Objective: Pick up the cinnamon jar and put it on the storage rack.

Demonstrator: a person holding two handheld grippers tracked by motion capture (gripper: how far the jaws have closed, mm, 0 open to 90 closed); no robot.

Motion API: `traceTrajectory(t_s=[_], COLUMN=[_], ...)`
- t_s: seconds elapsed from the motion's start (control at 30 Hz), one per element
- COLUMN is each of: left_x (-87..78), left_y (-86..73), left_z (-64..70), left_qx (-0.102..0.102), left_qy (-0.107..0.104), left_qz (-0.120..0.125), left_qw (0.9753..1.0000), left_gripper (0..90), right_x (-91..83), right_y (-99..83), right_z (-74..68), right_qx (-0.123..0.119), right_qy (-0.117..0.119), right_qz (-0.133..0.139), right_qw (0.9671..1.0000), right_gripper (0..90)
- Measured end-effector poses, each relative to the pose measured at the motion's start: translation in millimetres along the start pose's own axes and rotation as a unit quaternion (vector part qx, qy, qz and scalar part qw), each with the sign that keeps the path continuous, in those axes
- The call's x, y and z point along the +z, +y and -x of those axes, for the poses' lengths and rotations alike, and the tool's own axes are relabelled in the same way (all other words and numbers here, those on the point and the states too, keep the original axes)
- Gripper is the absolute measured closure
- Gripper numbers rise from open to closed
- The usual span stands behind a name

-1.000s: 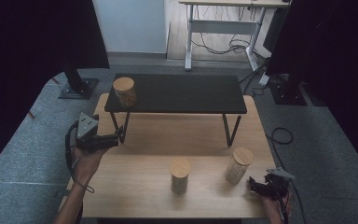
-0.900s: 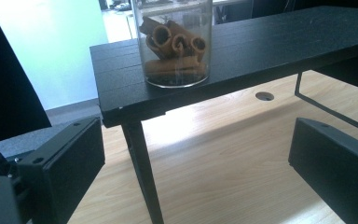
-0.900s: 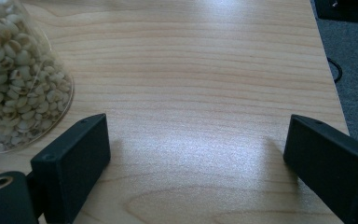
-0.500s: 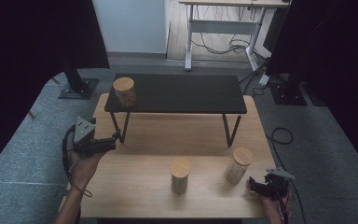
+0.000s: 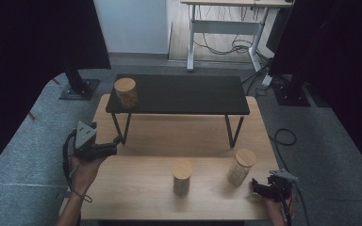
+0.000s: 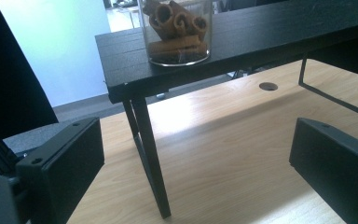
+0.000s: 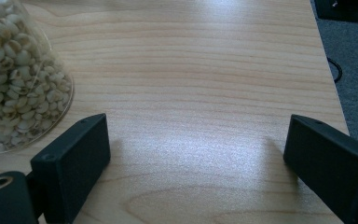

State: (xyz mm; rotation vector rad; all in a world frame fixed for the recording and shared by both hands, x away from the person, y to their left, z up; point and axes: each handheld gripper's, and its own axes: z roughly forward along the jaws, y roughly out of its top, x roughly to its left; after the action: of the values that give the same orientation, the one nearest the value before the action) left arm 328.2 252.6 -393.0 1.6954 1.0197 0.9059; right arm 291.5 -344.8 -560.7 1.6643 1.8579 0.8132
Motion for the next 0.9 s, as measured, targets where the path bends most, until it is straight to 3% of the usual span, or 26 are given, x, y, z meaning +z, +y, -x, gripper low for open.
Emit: traceTrajectory(t_s=[0.43, 0.9], left_x=[-4.9, -9.2], left_y=[-12.5, -21.0], left_z=[-0.9, 1.3], left_qx=[-0.009, -0.004], left_qy=[0.003, 0.007], left_qz=[-0.003, -0.005], left_qw=[1.0, 1.0], left_gripper=[2.8, 2.8], right_x=[0.0, 0.0], right_y=[0.0, 0.0], right_z=[0.0, 0.0], right_qx=[0.0, 0.0], right_qy=[0.0, 0.0], right_qz=[0.0, 0.0], right_qw=[1.0, 1.0], right_gripper=[6.6, 6.6])
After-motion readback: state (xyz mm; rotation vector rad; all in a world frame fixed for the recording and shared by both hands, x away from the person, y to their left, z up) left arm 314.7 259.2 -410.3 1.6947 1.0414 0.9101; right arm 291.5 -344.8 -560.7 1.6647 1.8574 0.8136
